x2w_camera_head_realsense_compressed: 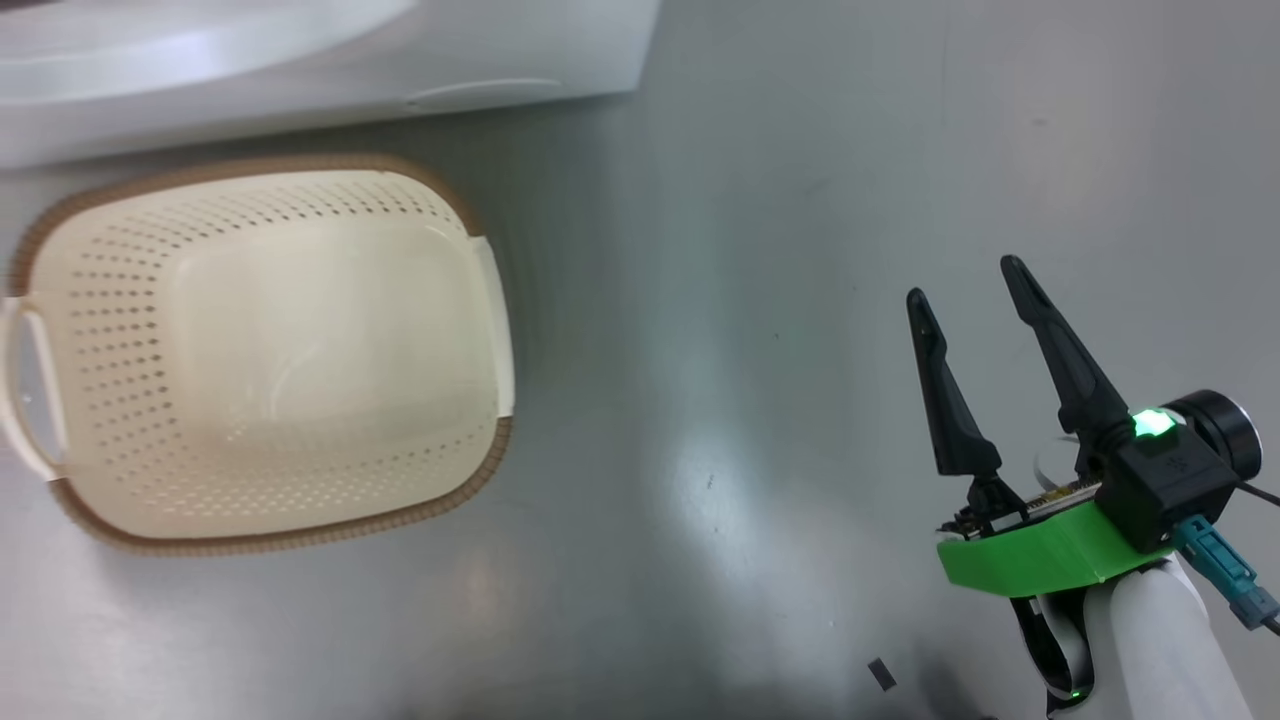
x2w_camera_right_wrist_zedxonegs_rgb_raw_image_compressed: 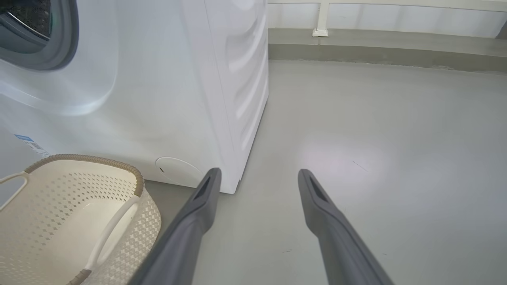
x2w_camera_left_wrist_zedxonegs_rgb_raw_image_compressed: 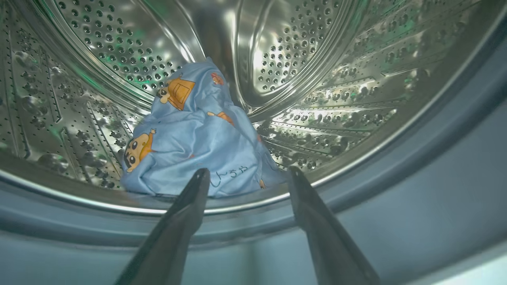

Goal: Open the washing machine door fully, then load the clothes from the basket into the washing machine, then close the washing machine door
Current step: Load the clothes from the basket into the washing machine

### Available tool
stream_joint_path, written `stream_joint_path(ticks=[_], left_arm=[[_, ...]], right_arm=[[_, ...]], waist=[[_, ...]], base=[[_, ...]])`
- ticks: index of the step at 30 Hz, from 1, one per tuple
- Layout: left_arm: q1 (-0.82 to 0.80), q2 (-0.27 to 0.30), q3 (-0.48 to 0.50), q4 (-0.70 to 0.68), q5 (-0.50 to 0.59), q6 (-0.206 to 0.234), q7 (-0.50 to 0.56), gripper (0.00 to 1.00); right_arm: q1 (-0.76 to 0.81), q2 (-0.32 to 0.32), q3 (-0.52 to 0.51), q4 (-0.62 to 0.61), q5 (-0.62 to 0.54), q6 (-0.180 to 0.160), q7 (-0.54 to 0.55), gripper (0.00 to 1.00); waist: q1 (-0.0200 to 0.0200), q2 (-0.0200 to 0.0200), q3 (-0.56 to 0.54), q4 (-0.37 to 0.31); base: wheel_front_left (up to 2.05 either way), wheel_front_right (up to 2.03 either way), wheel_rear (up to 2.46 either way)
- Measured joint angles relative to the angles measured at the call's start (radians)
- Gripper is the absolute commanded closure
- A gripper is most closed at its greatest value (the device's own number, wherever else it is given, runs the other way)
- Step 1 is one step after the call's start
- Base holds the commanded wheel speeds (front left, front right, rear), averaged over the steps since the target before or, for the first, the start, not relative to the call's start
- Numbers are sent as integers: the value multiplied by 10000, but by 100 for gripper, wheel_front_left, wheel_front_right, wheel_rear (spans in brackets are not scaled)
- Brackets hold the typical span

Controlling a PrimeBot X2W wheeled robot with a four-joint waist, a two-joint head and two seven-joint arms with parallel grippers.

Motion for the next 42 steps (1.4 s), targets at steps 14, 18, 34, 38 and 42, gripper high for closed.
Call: stream_joint_path(ticks=[14, 18, 34, 38, 42], left_arm=[[4535, -993, 1258, -2568, 1701, 84, 0, 0], [5621, -1275, 1442, -3269, 2339, 288, 2, 0], [9410, -2886, 2589, -5068, 3498, 941, 2, 0], [10044, -3254, 2819, -5256, 3597, 993, 2, 0], [10523, -3452, 2886, -5396, 4075, 995, 2, 0]], right_arm=[[642, -10, -119, 29, -119, 0, 286, 0], [732, -12, -127, 52, -127, 0, 370, 0], [1499, -8, -201, 261, -42, 0, 470, 0], [1745, -6, -261, 328, 127, 0, 470, 0], [1973, -4, -272, 447, 228, 0, 470, 0]], waist=[[0, 0, -1536, 876], [0, 0, -1957, 1086], [0, 0, -3724, 1579], [-1, 0, -4168, 1633], [0, 0, -4624, 1660]], base=[[0, 0, 0], [0, 0, 0], [0, 0, 0], [0, 0, 0], [0, 0, 0]])
